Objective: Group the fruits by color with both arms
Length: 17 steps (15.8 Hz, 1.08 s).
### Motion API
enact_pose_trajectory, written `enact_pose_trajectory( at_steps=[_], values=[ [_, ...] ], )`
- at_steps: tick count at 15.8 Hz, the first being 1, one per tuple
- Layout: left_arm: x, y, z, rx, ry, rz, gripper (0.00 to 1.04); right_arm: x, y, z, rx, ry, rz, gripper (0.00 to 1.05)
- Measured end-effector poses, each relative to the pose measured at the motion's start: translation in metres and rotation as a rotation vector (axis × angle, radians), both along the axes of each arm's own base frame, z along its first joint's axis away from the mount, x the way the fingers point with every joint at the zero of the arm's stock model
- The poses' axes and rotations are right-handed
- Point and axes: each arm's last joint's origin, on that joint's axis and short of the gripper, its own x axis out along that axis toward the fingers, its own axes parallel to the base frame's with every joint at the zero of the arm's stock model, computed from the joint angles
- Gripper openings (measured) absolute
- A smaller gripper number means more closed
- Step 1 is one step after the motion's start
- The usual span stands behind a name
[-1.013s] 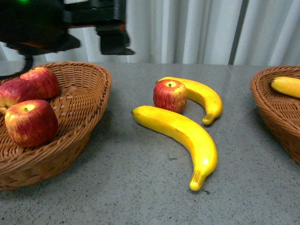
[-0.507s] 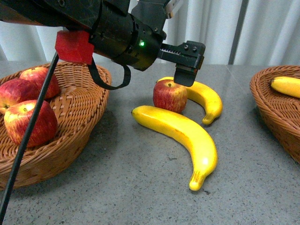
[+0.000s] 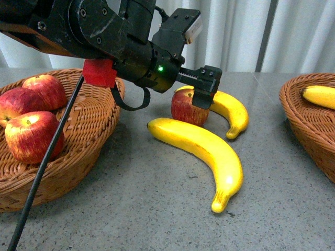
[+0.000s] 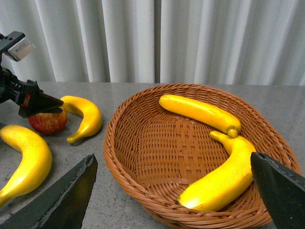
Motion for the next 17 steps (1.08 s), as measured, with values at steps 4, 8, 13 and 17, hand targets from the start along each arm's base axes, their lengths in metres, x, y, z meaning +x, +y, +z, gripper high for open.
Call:
enact_pose_trajectory(
  at_steps=[4, 8, 13, 17],
  values=[
    [0.0, -0.004, -0.012, 0.006, 0.041, -0.026, 0.97, 0.0, 0.0, 0.0, 0.0, 0.0, 0.0, 0.98],
    [-0.003, -0.003, -0.01, 0.021, 0.061, -0.028, 0.66, 0.0, 0.0, 0.0, 0.0, 0.0, 0.0, 0.98],
    [-0.023, 0.032, 0.051, 0.007, -0.089, 0.144, 0.63, 0.0, 0.0, 0.0, 0.0, 0.0, 0.0, 0.98],
    [-0.038, 0.11, 0.075, -0.05, -0.099, 0.522, 0.63, 0.0, 0.0, 0.0, 0.0, 0.0, 0.0, 0.98]
  ],
)
